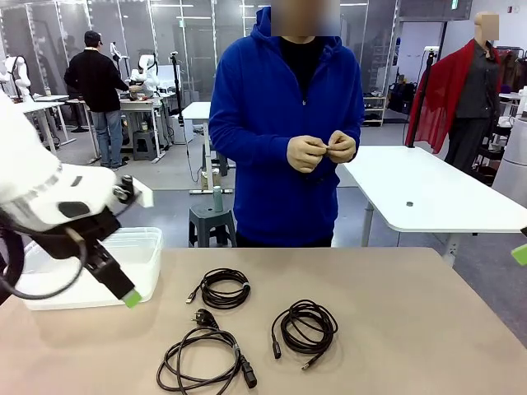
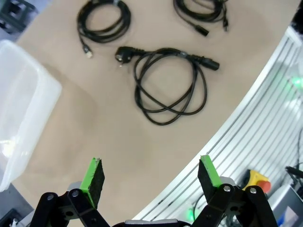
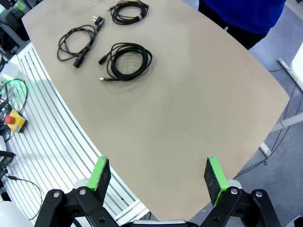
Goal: Organize and store the cables.
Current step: Place the Power Cable into the Organizing box.
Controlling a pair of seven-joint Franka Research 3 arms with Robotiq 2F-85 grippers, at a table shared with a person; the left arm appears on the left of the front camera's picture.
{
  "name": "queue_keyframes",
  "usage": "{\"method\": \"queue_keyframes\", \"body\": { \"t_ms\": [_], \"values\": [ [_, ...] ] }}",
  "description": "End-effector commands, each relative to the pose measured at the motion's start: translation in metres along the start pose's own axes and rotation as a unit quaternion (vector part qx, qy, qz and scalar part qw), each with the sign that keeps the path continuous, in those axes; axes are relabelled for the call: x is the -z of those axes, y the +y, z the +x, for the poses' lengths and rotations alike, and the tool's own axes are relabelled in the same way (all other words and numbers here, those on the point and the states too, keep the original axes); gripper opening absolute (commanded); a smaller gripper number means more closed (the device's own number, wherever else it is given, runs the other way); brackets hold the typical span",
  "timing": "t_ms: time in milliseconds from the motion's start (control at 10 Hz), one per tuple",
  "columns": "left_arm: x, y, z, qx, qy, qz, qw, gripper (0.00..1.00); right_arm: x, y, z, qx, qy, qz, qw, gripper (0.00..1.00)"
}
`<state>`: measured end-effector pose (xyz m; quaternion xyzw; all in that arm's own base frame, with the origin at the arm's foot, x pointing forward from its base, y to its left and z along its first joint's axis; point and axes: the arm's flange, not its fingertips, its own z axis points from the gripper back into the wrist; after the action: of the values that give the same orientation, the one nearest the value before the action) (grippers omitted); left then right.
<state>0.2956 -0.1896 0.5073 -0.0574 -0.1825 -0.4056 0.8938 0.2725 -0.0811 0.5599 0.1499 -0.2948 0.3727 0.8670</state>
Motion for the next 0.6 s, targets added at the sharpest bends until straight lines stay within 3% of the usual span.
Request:
{"method": "queue_keyframes", "body": {
  "t_ms": [0, 500],
  "values": [
    [0.038, -0.021, -0.009, 0.004, 0.014, -0.005, 1.000, 1.00, 0.001, 0.001, 0.001, -0.002, 0.000, 0.002, 1.000, 1.00],
    [0.080, -0.052, 0.001, 0.019, 0.057, -0.029, 0.998, 1.00, 0.001, 0.001, 0.001, -0.002, 0.000, 0.002, 1.000, 1.00]
  ]
}}
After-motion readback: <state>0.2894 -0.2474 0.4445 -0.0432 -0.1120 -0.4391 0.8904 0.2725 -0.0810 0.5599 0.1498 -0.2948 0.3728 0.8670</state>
